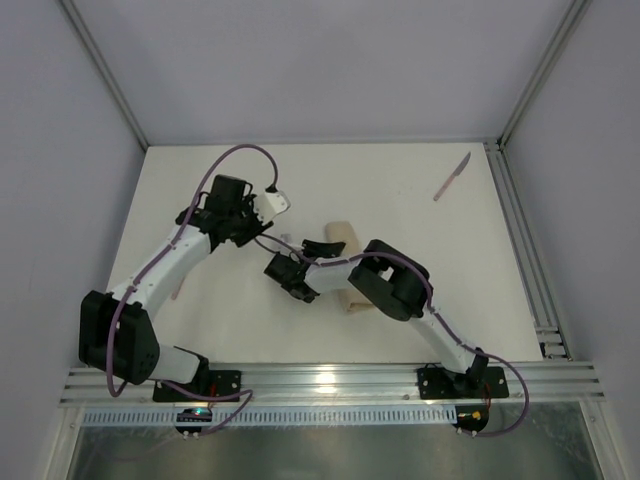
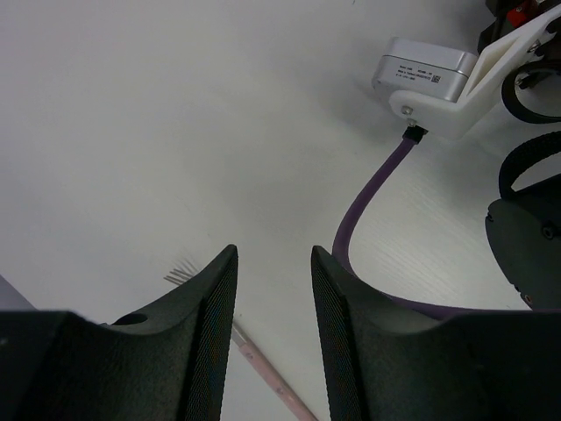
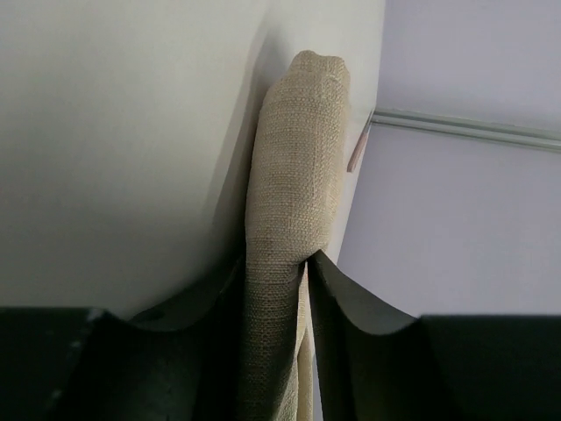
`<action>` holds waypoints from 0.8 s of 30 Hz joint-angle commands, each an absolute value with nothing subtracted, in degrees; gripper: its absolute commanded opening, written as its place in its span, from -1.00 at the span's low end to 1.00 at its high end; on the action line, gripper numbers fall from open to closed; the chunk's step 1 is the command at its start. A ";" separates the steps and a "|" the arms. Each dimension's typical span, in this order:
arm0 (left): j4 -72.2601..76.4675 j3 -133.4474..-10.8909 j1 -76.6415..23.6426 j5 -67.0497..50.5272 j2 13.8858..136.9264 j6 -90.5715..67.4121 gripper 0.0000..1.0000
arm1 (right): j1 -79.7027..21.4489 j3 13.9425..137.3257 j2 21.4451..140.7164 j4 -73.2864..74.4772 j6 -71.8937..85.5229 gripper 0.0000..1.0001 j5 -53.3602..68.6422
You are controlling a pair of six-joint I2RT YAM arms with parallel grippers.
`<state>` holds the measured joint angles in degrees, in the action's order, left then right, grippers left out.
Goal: Fold the napkin into a case and place the utensils inside
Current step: Turn over the smaller rectangle-folded napkin at the center of the board.
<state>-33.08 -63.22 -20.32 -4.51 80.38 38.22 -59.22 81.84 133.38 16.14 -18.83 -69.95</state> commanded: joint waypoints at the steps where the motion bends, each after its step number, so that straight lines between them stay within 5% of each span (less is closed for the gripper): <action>1: -31.82 -64.60 -20.04 -4.83 79.19 37.44 -0.17 | -60.20 83.85 132.81 19.51 -12.57 -0.21 -58.12; 11: -32.87 -66.97 -19.07 -5.71 79.37 36.04 -0.12 | -64.07 88.33 127.10 22.41 -8.53 0.42 -39.58; 20: -33.93 -71.72 -15.38 -8.35 78.75 29.80 -0.06 | -65.74 80.87 107.78 21.35 -2.12 0.44 -22.78; 24: -33.84 -71.63 -15.03 -8.52 79.36 28.83 -0.03 | -63.90 75.42 95.75 27.85 3.74 0.13 -16.20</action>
<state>-33.28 -69.95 -15.38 -6.76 80.07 31.44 -65.78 77.73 105.06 24.88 -4.03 -25.47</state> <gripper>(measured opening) 0.481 0.616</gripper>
